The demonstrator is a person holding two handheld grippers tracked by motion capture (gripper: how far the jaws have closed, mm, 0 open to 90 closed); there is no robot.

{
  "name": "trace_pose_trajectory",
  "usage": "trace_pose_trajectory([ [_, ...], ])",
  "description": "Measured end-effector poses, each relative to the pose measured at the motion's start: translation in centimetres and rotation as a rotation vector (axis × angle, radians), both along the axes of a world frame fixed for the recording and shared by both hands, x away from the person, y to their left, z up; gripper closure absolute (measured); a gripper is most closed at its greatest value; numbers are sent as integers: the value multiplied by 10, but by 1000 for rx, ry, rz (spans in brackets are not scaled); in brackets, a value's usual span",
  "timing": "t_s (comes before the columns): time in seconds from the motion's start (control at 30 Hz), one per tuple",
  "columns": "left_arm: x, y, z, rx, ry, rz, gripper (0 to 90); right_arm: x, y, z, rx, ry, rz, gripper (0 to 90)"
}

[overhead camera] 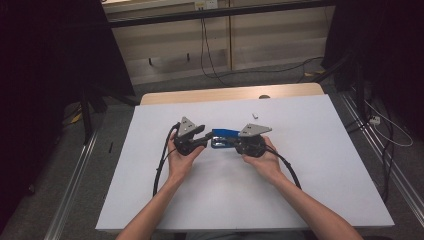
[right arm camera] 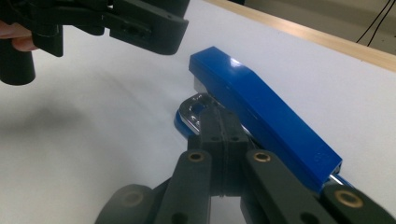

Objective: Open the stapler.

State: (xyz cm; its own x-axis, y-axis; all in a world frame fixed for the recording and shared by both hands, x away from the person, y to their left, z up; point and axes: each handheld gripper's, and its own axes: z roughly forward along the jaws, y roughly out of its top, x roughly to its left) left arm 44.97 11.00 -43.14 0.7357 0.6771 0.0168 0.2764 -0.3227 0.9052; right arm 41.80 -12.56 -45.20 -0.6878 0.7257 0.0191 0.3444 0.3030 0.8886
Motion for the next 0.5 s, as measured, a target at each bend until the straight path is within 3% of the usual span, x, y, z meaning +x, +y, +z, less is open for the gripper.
trace_pose_trajectory([
  [0.1,-1,0,0,5,12,0,707,2,0,-1,-2,-1,-5,900],
  [0.13,0,1,-1,-23,30,-14,752,2,0,-1,-1,-1,-7,900],
  [0.23,0,4,-1,-27,39,-20,781,3,-1,-1,5,4,-16,900],
  [0.3,0,6,-2,-29,47,-32,893,5,-2,-1,-8,6,-19,900],
  [0.37,0,7,-2,-41,57,-35,900,5,-2,-1,-11,8,-18,900],
  [0.5,3,8,-5,-7,87,-24,900,7,1,-2,-35,18,-18,900],
])
